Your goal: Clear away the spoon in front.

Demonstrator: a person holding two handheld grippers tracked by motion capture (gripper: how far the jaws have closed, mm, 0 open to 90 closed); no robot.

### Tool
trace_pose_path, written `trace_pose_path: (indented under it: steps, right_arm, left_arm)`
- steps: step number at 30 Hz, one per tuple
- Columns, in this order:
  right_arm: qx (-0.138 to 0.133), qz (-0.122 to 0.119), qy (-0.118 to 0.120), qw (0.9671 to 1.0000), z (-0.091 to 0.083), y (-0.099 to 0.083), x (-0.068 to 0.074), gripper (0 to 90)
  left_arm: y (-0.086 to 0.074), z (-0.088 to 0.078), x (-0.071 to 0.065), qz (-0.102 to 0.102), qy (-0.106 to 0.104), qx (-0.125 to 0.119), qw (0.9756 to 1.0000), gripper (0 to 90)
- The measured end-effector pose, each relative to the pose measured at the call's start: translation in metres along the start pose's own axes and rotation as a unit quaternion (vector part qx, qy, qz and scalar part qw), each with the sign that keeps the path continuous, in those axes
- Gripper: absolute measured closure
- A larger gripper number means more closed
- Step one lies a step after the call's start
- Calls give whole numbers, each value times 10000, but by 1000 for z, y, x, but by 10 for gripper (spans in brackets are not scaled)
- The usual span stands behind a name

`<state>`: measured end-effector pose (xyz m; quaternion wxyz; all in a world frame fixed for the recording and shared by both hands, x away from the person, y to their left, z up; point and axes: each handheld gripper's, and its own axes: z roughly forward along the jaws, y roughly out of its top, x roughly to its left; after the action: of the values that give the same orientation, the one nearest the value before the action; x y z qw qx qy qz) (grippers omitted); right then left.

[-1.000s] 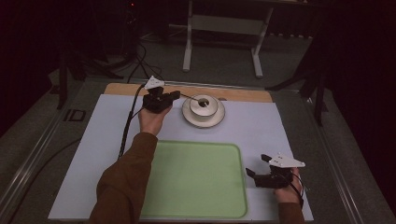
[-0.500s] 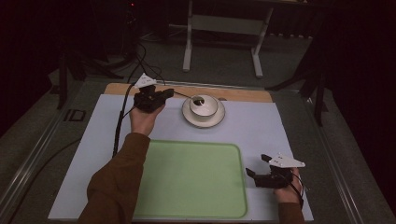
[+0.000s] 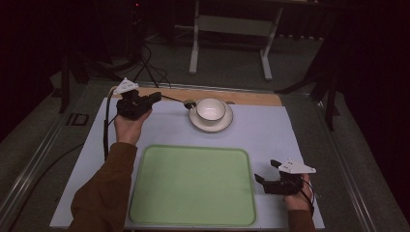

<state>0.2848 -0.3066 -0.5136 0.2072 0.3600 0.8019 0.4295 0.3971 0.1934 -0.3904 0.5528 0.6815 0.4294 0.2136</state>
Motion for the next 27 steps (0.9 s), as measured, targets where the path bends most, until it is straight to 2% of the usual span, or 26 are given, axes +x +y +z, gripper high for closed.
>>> trace_pose_path:
  steps: [10, 27]
  right_arm:
    - [0, 2, -14, 10000, 0, 0, 0, 139]
    - [0, 8, -24, 10000, 0, 0, 0, 139]
  left_arm:
    - [-9, -28, 12, -75, 148, -41, 9999, 893]
    - [-29, -60, 24, -126, 293, 151, 9994, 893]
